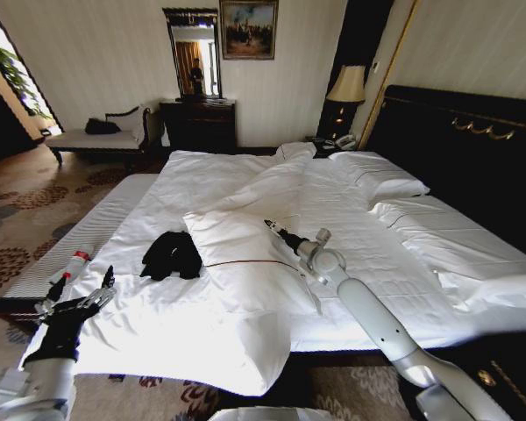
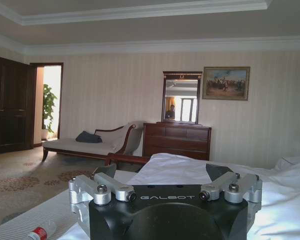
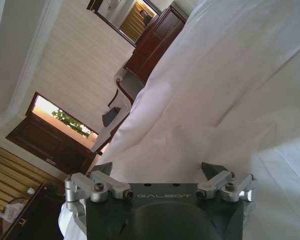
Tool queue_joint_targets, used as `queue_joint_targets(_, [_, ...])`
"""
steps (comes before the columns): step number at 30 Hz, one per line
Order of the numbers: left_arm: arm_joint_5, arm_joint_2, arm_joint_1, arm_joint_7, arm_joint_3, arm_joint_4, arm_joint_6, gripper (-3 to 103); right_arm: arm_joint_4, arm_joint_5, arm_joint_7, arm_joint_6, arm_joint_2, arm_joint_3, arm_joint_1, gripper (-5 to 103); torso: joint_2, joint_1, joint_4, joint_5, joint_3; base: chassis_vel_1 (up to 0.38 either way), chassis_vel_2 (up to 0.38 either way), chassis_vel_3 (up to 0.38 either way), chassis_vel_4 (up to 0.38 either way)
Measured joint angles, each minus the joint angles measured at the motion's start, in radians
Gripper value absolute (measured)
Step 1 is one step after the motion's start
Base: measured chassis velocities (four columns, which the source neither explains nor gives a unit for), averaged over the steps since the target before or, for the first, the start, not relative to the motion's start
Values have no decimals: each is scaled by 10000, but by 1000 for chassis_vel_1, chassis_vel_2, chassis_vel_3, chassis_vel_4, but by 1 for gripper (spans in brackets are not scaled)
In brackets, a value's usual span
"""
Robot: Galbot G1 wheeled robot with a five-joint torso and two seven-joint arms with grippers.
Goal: Fold the clothes on the bed.
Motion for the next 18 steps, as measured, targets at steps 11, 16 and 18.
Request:
queue_joint_targets(11, [-46,25,10,-18,-136,0,0,100,-546,-52,-208,-30,466,-569,553,63,0,-1,0,0,0,0,0,0,0])
queue_joint_targets(16, [-68,0,-8,-43,-212,0,-8,100,-491,-212,-645,258,419,-656,574,41,0,-1,0,1,0,0,0,0,0])
queue_joint_targets(18, [-62,-11,-12,-46,-212,0,-10,100,-491,-243,-766,351,420,-661,586,35,0,-1,0,0,0,0,0,0,0])
